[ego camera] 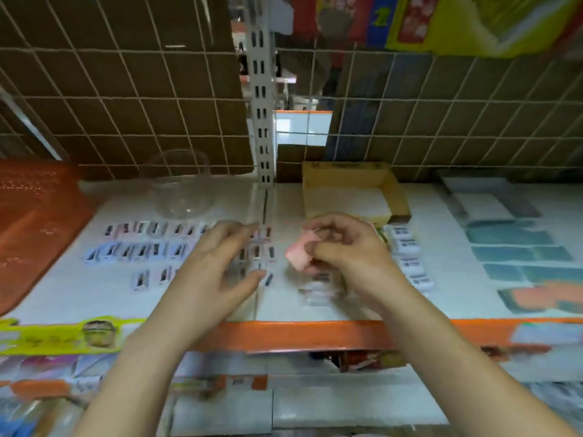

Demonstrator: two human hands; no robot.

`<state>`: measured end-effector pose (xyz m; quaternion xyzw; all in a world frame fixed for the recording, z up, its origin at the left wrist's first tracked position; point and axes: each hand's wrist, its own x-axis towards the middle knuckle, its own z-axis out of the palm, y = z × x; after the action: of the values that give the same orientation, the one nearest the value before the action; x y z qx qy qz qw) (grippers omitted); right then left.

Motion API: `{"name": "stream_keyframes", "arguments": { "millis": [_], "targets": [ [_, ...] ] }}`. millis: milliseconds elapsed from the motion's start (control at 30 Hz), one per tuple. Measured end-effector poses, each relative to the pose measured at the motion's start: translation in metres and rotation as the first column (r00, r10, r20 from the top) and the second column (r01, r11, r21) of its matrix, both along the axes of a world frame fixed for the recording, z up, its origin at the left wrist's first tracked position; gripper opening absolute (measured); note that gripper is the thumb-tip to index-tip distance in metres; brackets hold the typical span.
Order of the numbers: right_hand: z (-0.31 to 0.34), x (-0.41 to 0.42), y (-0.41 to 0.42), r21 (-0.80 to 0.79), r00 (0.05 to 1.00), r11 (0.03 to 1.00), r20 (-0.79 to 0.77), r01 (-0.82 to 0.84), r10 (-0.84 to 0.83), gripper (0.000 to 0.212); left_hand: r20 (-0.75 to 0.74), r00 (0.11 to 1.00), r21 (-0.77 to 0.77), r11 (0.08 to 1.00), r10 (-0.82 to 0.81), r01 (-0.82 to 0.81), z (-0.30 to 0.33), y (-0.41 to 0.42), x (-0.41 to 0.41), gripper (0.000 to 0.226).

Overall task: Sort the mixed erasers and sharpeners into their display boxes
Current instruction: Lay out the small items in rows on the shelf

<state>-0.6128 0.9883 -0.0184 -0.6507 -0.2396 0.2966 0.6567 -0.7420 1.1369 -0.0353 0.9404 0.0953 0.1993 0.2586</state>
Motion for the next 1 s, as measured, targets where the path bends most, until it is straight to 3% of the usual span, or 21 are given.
{"name": "stream_keyframes", "arguments": {
  "millis": [100,300,600,733,1000],
  "targets": [
    [-0.001,0.037,-0.058,-0.016,0.999,0.999,0.007,0.032,-0.032,0.024,0.009,1.000,-0.037,0.999,-0.025,0.025,-0.004,-0.053,0.035,0.061],
    [0.000,0.103,-0.169,-0.132,0.979,0.984,0.181,0.116,-0.091,0.025,0.023,0.994,-0.022,0.994,-0.104,0.105,-0.007,-0.145,0.101,0.053],
    [0.005,0.182,-0.286,-0.267,0.892,0.862,0.271,0.431,-0.362,0.020,-0.025,0.973,0.032,0.973,-0.229,0.230,0.000,-0.234,0.173,0.057],
    [-0.005,0.203,-0.313,-0.422,0.884,0.781,0.305,0.460,-0.356,0.011,-0.095,0.962,0.064,0.962,-0.257,0.264,-0.004,-0.256,0.208,0.049],
    [-0.030,0.224,-0.324,-0.514,0.914,0.767,0.332,0.383,-0.234,0.010,-0.148,0.955,0.033,0.963,-0.259,0.266,-0.015,-0.269,0.235,0.040]
  ]
}}
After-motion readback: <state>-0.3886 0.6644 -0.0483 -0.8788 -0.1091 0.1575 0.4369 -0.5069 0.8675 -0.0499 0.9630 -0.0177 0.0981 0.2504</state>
